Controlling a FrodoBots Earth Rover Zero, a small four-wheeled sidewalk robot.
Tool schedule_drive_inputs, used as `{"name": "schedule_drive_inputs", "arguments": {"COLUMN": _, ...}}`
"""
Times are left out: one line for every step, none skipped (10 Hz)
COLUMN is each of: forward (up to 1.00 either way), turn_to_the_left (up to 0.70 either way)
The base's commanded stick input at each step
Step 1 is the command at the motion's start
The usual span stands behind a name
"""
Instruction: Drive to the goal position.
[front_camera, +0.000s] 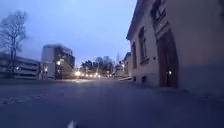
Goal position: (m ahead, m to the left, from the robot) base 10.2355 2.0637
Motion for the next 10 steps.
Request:
{"name": "schedule_drive_inputs", "arguments": {"forward": 0.5, "turn_to_the_left": 0.0}}
{"name": "schedule_drive_inputs", "arguments": {"forward": 0.5, "turn_to_the_left": 0.0}}
{"name": "schedule_drive_inputs", "arguments": {"forward": 0.5, "turn_to_the_left": 0.0}}
{"name": "schedule_drive_inputs", "arguments": {"forward": 0.5, "turn_to_the_left": 0.0}}
{"name": "schedule_drive_inputs", "arguments": {"forward": 0.5, "turn_to_the_left": 0.0}}
{"name": "schedule_drive_inputs", "arguments": {"forward": 0.5, "turn_to_the_left": 0.0}}
{"name": "schedule_drive_inputs", "arguments": {"forward": 0.5, "turn_to_the_left": 0.0}}
{"name": "schedule_drive_inputs", "arguments": {"forward": 0.5, "turn_to_the_left": 0.0}}
{"name": "schedule_drive_inputs", "arguments": {"forward": 0.5, "turn_to_the_left": 0.0}}
{"name": "schedule_drive_inputs", "arguments": {"forward": 0.5, "turn_to_the_left": 0.0}}
